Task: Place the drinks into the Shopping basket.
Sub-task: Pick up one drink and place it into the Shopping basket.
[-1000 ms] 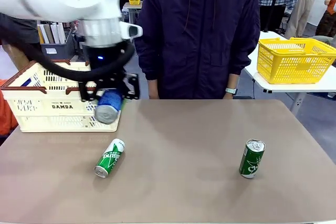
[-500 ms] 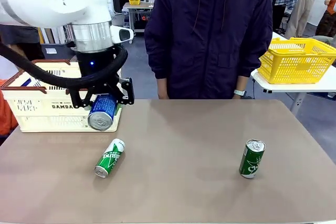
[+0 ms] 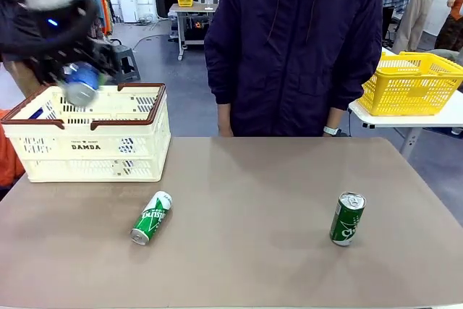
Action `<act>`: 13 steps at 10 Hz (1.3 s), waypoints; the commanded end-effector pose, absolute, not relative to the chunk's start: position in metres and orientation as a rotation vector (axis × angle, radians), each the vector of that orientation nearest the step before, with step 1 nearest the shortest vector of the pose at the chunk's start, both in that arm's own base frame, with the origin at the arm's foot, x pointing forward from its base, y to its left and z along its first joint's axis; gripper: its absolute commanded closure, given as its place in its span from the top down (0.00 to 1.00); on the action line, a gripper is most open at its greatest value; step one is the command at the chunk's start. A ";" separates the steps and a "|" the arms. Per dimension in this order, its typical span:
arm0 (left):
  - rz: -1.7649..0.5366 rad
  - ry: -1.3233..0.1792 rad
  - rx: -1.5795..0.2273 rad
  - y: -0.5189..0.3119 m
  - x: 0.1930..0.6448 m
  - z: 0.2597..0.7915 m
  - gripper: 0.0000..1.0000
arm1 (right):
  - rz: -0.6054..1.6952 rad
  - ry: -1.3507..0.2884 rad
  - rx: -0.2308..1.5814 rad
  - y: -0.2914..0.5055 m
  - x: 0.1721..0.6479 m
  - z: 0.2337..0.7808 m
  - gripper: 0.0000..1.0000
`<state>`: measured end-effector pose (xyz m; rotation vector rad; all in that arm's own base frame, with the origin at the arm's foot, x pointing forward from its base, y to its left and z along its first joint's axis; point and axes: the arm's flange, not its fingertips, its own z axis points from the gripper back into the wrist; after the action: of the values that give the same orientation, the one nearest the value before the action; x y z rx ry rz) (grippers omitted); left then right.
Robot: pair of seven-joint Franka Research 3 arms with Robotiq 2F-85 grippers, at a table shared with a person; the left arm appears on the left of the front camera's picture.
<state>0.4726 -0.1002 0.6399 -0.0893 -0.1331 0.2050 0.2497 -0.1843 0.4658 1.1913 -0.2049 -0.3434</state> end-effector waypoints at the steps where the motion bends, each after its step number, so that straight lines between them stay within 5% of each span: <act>1: 0.235 -0.149 -0.002 -0.062 0.561 0.642 0.00 | -0.342 -0.205 1.204 -0.185 0.249 0.470 1.00; 5: 0.312 -0.164 0.056 -0.011 0.668 0.562 0.00 | -0.342 -0.205 1.204 -0.185 0.249 0.470 1.00; 6: 0.260 -0.078 -0.041 -0.014 0.668 0.567 0.00 | -0.342 -0.205 1.204 -0.185 0.249 0.470 1.00; 11: 0.292 -0.127 0.031 -0.009 0.670 0.536 0.00 | -0.342 -0.205 1.204 -0.185 0.249 0.470 1.00; 13: 0.028 -0.135 0.029 -0.014 0.666 0.524 0.00 | -0.342 -0.205 1.204 -0.185 0.249 0.470 1.00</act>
<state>0.6710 -0.0187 0.5264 0.0294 -0.1129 0.1280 0.2497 -0.1842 0.4659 1.1908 -0.2046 -0.3431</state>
